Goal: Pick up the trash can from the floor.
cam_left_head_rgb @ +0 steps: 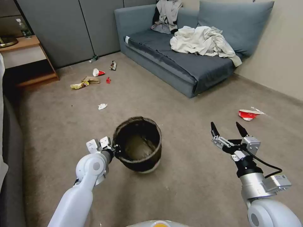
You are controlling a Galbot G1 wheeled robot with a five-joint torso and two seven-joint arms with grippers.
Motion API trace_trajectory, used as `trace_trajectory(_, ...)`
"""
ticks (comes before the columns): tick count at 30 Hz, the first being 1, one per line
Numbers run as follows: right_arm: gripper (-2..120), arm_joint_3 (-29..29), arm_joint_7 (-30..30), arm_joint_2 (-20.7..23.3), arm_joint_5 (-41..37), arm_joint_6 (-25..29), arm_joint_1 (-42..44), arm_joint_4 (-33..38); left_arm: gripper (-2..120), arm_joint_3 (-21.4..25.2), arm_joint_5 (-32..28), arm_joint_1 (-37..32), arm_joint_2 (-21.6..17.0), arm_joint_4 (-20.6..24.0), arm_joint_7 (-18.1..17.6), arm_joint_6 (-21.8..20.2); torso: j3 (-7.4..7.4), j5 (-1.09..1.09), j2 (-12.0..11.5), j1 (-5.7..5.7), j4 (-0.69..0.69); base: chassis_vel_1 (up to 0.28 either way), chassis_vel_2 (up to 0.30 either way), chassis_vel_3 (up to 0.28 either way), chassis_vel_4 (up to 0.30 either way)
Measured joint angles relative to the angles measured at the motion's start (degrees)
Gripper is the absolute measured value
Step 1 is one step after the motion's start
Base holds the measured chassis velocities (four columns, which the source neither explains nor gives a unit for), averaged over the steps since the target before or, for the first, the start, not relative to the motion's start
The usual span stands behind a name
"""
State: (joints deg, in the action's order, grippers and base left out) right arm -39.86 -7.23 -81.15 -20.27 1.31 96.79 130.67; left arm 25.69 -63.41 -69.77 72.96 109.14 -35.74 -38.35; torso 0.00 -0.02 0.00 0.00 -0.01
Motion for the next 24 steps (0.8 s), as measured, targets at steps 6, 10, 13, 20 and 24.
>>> trace_trajectory(6,100,0.25,-0.01,-0.15,0.00,0.02,0.01,0.36,1,2.86,-3.92,-2.03,-3.05,6.49,-2.76,-2.35,0.00,0.01,0.00,0.00,0.00,0.000,0.000,0.000,0.000)
trace_trajectory(10,100,0.69,-0.07,-0.18,0.01,0.02,-0.20,0.56,1,5.74,-7.84,-4.43,-6.28,12.77,-5.10,-3.53,0.00,0.03,0.00,0.00,0.01,0.000,0.000,0.000,0.000)
trace_trajectory(13,100,0.98,-0.08,-0.20,0.01,0.02,-0.37,0.80,1,7.23,-9.29,-6.41,-8.03,16.31,-5.76,-3.66,0.00,0.02,0.00,0.00,0.01,0.000,0.000,0.000,0.000)
trace_trajectory(20,100,1.48,-0.10,-0.09,-0.06,-0.09,-0.37,1.61,1,9.09,-10.55,-10.70,-9.56,21.81,-6.73,-3.69,0.00,0.02,0.00,0.00,0.01,0.000,0.000,0.000,0.000)
trace_trajectory(24,100,1.37,-0.11,0.21,-0.18,-0.09,-0.15,1.95,1,9.06,-10.55,-11.06,-9.06,22.01,-6.98,-3.69,0.00,0.02,0.00,0.00,0.01,0.000,0.000,0.000,0.000)
